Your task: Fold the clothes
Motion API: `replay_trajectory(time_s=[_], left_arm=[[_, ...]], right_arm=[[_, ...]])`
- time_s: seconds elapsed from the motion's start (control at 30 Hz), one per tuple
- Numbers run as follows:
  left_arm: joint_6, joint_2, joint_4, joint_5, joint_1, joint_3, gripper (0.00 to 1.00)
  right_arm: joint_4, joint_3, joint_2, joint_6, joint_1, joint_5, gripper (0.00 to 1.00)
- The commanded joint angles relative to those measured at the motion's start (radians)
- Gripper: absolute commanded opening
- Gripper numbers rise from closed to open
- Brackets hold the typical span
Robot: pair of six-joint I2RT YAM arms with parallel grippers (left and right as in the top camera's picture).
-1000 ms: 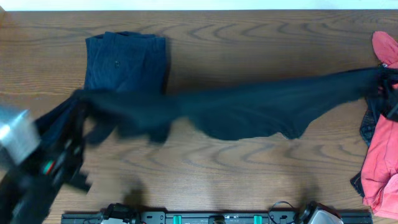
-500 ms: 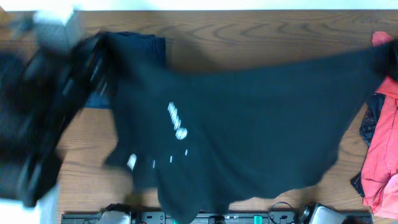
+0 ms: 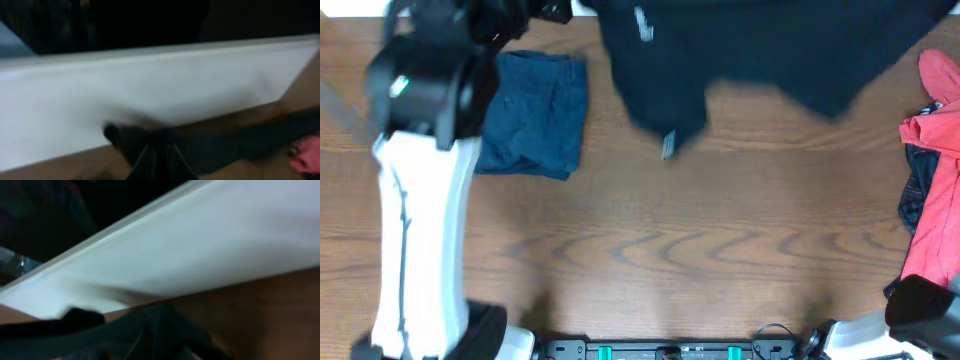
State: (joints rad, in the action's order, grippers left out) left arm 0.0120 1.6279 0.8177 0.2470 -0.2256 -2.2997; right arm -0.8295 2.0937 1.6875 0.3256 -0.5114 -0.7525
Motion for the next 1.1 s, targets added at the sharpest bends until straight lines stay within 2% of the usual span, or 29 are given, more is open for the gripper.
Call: replay_trajectory(time_s=[0.0, 0.2, 0.3, 0.57, 0.67, 0.83, 0.87, 0.9, 0.93, 1.0, 1.03, 1.07], left_arm=[[-0.046, -0.037, 0.082, -0.031, -0.018, -0.029, 0.06], [-0.045, 0.048, 0.382, -0.031, -0.029, 0.041, 0.07], [-0.045, 0.119, 0.481, -0.031, -0.029, 0.081, 0.06], [-0.045, 0.316, 0.733, -0.031, -0.029, 0.206, 0.07], [-0.045, 0.346, 0.802, -0.031, -0.029, 0.256, 0.08], [-0.045, 0.345, 0.872, -0.032, -0.029, 0.319, 0.09], [-0.045, 0.341, 0.872, -0.031, -0.029, 0.329, 0.11], [-0.045, 0.338, 0.872, -0.031, -0.029, 0.339, 0.15], [-0.045, 0.335, 0.872, -0.031, -0.029, 0.347, 0.17], [-0.045, 0.333, 0.872, -0.031, -0.029, 0.357, 0.27], [-0.045, 0.333, 0.872, -0.031, -0.029, 0.360, 0.31], [-0.045, 0.333, 0.872, -0.031, -0.029, 0.361, 0.36]], right_arm=[[-0.075, 0.019, -0.026, -0.056, -0.021, -0.053, 0.01], [-0.381, 0.006, 0.002, -0.267, 0.019, 0.107, 0.01], [-0.458, -0.057, 0.021, -0.314, 0.075, 0.221, 0.01], [-0.444, -0.445, 0.033, -0.331, 0.172, 0.429, 0.01], [-0.417, -0.581, 0.033, -0.329, 0.171, 0.451, 0.02], [-0.414, -0.698, 0.033, -0.269, 0.171, 0.584, 0.03], [-0.417, -0.706, 0.033, -0.267, 0.171, 0.588, 0.06], [-0.422, -0.710, 0.033, -0.267, 0.171, 0.594, 0.13], [-0.432, -0.710, 0.033, -0.267, 0.171, 0.607, 0.27], [-0.447, -0.710, 0.033, -0.263, 0.169, 0.639, 0.31], [-0.447, -0.710, 0.033, -0.246, 0.166, 0.653, 0.35], [-0.445, -0.710, 0.033, -0.235, 0.163, 0.655, 0.44]])
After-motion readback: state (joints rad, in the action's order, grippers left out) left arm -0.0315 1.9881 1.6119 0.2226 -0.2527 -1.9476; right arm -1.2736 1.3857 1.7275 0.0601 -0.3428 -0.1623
